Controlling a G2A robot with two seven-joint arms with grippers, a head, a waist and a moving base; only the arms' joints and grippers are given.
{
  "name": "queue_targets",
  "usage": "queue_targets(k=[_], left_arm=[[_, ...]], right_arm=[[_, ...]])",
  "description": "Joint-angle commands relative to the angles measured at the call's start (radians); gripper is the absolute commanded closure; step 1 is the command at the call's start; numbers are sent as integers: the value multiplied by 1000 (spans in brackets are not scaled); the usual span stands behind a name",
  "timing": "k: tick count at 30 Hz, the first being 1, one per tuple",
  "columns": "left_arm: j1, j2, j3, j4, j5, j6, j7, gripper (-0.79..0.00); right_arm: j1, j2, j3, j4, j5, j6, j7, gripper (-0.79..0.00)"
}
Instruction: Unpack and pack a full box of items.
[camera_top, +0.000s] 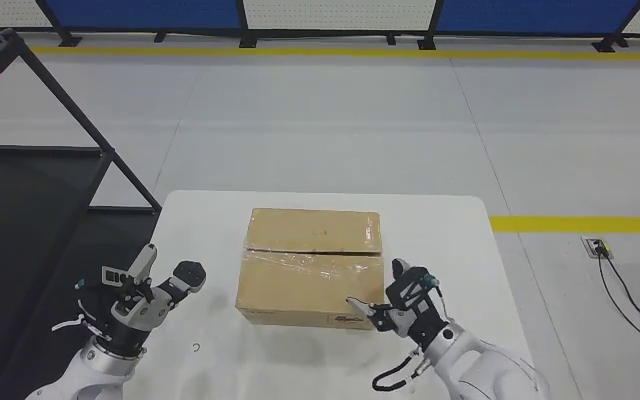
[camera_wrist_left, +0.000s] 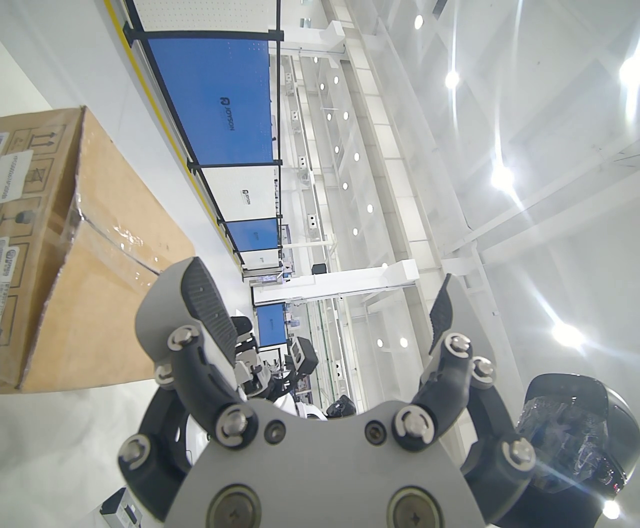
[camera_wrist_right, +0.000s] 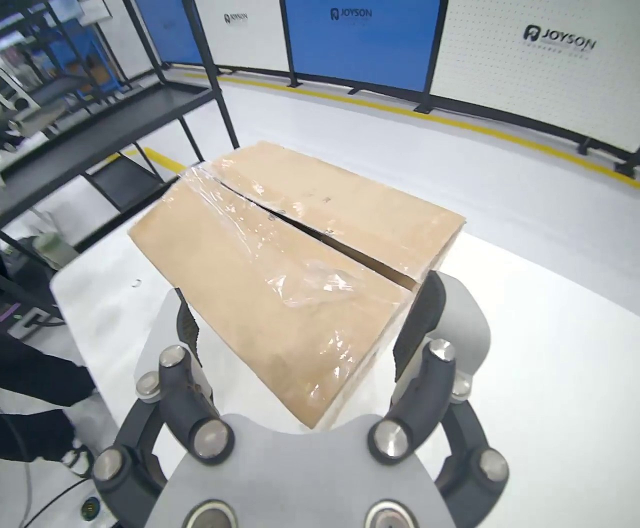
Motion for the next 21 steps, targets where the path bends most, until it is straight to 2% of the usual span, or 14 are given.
queue_targets(k=[1, 2, 4, 5, 7, 8, 11, 21], left_arm=[[0, 0, 0, 0, 0, 0, 0, -785], [0, 0, 0, 0, 0, 0, 0, -785], [0, 0, 0, 0, 0, 0, 0, -785], [0, 0, 0, 0, 0, 0, 0, -785], [0, 0, 0, 0, 0, 0, 0, -785], [0, 0, 0, 0, 0, 0, 0, -785], [0, 0, 0, 0, 0, 0, 0, -785], [0, 0, 0, 0, 0, 0, 0, -785]], right_arm=[[9, -7, -41, -11, -87, 74, 14, -785], [14, -11, -62, -16, -115, 99, 18, -702], [24, -18, -91, -17, -148, 123, 21, -603], [29, -21, -99, -17, -172, 141, 24, -591], [29, -27, -119, -22, -215, 185, 35, -449], [31, -30, -129, -25, -232, 199, 42, -409], [40, -39, -162, -29, -289, 238, 76, -382], [91, -78, -264, 9, -467, 347, 183, -379]])
